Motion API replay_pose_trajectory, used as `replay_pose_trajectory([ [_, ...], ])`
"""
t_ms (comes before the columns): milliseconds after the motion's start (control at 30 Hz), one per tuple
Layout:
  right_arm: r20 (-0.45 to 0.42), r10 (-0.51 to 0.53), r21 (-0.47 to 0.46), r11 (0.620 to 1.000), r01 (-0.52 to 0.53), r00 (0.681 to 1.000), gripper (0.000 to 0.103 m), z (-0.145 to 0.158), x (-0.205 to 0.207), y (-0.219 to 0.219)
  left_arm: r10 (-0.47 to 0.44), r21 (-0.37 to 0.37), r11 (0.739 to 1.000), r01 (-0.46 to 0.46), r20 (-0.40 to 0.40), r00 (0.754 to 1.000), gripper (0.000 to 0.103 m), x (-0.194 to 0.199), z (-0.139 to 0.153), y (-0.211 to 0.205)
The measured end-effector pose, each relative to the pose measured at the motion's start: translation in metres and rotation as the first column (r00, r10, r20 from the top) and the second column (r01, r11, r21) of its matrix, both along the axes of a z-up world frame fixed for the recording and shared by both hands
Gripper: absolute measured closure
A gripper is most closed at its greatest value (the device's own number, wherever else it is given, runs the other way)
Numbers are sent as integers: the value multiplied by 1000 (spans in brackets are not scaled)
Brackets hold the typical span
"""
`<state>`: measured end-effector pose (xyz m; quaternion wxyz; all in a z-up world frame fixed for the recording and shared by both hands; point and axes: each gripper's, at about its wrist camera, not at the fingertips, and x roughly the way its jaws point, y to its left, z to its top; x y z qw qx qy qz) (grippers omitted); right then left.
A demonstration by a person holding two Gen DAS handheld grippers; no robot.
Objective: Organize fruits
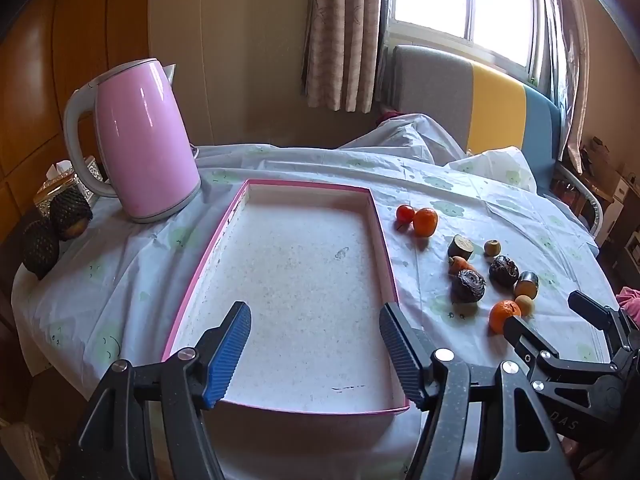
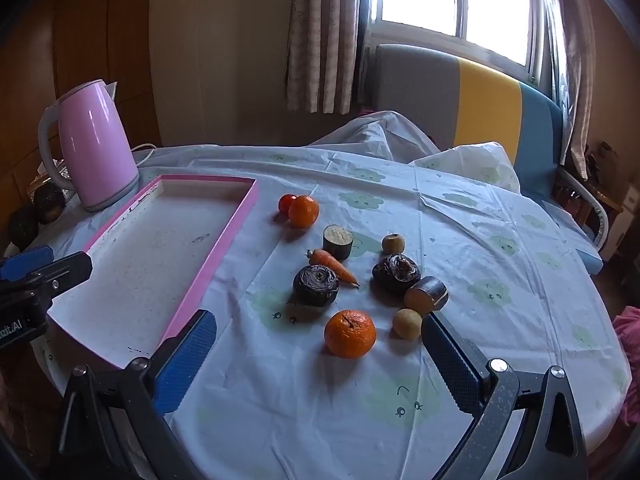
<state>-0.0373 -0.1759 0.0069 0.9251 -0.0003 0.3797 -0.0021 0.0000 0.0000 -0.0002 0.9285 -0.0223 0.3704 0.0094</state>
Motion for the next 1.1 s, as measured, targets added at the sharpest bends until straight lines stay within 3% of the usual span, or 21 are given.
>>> replay_pose_trajectory([
  [500, -1, -7, 6, 1000, 7, 1000, 0, -2, 1, -3, -12, 7, 1000, 12, -3, 1000, 35, -2, -4, -2],
  [1000, 19, -22, 7, 1000, 22, 1000, 0, 3, -5, -10, -36, 2, 999, 36, 53, 998, 34, -5, 2, -8],
  [1100, 21, -31, 9, 999, 31, 999, 0, 4, -5, -14, -44, 17, 999, 43, 31, 999, 34, -4, 2, -11],
])
